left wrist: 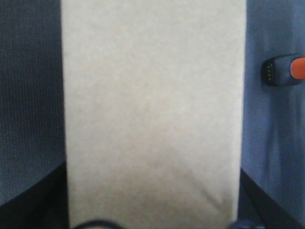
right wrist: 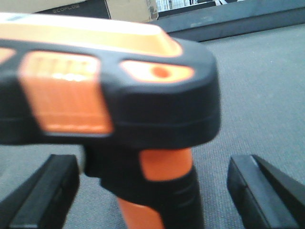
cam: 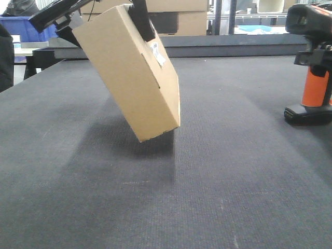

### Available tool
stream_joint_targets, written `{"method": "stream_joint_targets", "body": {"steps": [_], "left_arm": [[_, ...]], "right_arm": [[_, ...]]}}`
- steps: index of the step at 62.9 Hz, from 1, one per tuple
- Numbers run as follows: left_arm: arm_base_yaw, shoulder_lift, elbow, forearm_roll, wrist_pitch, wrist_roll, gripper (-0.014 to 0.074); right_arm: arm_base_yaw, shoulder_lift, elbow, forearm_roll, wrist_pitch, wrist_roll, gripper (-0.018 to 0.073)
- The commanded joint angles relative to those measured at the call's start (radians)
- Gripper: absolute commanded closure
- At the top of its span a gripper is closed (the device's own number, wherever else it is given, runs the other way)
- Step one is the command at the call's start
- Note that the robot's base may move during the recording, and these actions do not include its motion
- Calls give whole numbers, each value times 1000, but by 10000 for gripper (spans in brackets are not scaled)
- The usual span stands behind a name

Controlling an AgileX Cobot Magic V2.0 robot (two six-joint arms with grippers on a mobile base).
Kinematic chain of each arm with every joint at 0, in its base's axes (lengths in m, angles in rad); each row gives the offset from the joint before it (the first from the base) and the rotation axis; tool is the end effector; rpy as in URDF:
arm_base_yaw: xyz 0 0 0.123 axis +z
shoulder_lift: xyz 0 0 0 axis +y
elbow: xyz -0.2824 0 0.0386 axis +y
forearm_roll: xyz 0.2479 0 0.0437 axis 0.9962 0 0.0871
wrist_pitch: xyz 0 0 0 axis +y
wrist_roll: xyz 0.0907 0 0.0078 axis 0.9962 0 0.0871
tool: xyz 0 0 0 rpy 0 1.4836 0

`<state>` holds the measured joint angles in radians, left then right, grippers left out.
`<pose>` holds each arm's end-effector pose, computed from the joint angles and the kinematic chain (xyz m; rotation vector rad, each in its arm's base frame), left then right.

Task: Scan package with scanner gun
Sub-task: 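Grasp the orange scanner gun with the right gripper and lift it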

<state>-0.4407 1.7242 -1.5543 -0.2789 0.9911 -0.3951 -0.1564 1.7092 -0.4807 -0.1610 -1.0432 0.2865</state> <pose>0.3316 -0.1796 0.3202 -0.0662 2.7306 -0.6224 0.2896 -0.0329 0.1691 0.1973 1.6642 0.1529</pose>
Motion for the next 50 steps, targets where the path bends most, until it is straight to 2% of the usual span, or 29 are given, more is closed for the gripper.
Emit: {"method": "stream_joint_targets", "body": {"steps": [1, 22, 32, 38, 45, 50], "left_arm": [[-6, -9, -5, -2, -14, 1, 707], [-6, -9, -5, 14, -40, 1, 707], [-6, -9, -5, 18, -40, 1, 707], [-6, -9, -5, 18, -40, 1, 707], [-6, -9, -5, 18, -34, 1, 707], [-6, -9, -5, 18, -32, 1, 707]], "right_arm": [[-1, 14, -6, 1, -46, 1, 30], [1, 15, -6, -2, -75, 38, 32], [34, 15, -6, -2, -66, 38, 36], [67, 15, -8, 32, -44, 36, 76], [97, 15, -8, 146, -28, 3, 167], [100, 15, -8, 161, -33, -19, 215]]}}
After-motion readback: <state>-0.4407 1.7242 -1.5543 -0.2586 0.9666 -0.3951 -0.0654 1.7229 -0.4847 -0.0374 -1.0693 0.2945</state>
